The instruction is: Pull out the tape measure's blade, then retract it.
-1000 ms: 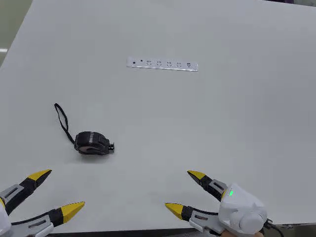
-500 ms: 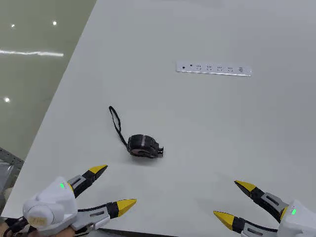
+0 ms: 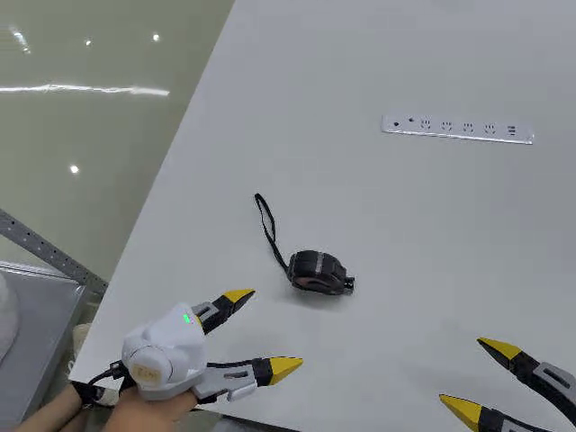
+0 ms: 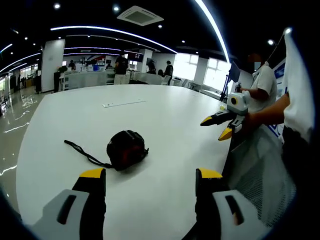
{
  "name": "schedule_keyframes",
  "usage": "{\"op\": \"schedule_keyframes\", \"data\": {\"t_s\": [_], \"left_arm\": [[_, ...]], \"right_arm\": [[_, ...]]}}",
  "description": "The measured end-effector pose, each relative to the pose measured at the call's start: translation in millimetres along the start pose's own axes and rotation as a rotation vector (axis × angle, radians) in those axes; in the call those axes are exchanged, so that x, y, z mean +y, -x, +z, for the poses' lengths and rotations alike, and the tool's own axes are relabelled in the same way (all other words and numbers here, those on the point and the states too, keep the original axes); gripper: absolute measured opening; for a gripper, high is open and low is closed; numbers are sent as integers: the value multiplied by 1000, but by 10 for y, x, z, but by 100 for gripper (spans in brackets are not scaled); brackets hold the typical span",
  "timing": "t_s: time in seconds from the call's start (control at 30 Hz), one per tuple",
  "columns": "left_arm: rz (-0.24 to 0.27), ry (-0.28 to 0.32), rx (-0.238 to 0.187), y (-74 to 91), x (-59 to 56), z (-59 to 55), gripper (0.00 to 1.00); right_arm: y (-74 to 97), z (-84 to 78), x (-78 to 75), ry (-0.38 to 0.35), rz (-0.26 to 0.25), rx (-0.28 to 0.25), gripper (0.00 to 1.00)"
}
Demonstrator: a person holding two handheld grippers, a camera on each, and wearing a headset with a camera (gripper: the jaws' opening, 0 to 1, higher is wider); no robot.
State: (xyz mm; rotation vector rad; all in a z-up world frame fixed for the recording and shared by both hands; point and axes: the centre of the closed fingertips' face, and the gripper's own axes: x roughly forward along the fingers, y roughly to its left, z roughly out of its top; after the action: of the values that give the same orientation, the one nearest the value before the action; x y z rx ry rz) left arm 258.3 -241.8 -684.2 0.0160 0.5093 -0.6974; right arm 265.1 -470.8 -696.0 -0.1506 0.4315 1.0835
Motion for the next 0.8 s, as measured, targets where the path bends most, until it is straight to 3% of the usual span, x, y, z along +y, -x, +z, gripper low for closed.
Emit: {"op": "schedule_keyframes", "data": {"t_s": [0.8], "left_arm": [[-61, -130, 78, -193, 361, 62, 70]], "right_arm": [[-454, 169, -171, 25, 83, -47, 52]]}}
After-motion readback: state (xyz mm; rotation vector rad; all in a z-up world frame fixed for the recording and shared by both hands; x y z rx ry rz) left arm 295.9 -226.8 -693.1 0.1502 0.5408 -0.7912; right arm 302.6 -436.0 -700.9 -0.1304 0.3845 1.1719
